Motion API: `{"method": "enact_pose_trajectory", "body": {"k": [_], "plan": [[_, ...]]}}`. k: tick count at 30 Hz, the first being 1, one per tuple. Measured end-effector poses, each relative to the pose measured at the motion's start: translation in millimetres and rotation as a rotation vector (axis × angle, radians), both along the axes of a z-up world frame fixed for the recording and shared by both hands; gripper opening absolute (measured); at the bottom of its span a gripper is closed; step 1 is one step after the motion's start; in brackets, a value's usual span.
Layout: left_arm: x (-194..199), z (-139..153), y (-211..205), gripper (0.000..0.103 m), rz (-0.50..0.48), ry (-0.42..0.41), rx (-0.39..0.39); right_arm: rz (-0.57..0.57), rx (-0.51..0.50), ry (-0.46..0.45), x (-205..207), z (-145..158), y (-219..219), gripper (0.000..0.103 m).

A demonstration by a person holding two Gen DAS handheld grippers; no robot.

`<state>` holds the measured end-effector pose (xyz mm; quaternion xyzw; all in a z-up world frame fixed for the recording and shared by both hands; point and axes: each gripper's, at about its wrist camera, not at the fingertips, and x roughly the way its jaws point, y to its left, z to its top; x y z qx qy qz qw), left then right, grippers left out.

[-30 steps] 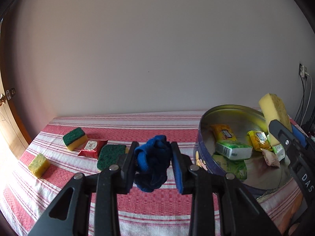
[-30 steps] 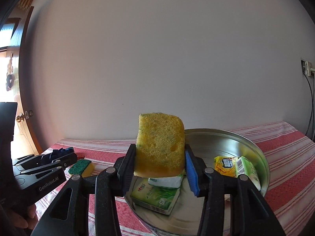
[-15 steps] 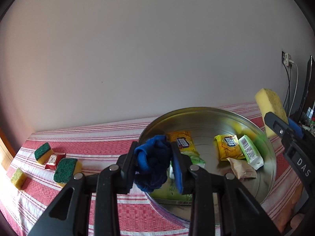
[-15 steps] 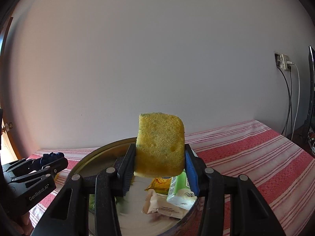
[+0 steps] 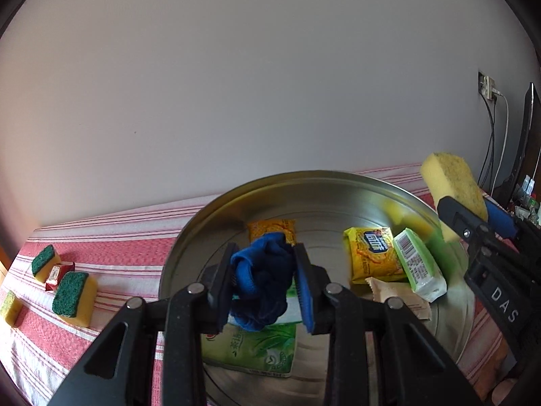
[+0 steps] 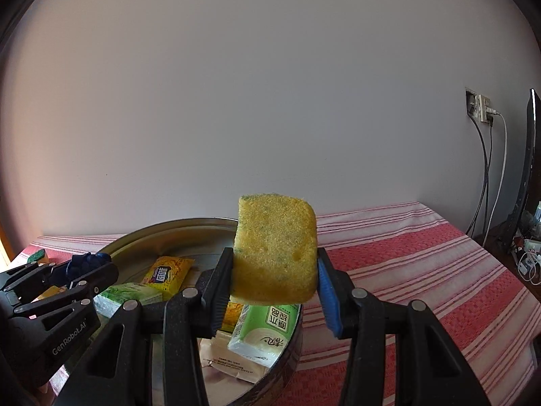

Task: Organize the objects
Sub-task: 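Carry the sock and sponge over the tin and open both tools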

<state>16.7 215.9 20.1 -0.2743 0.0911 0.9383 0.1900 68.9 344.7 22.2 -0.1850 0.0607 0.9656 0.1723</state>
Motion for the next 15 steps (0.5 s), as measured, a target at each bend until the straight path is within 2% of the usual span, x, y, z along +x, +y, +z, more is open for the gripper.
{"method": "enact_pose_trajectory", "body": {"k": [10, 15], "plan": [[-5, -9, -2, 0.031, 0.010, -0.016, -0.011, 0.040, 0.026, -0.045, -9, -9, -12, 0.049], [-7, -10, 1, 0.031, 0.012, -0.011, -0.019, 0.050, 0.017, -0.059, -16, -17, 3, 0.049]]}}
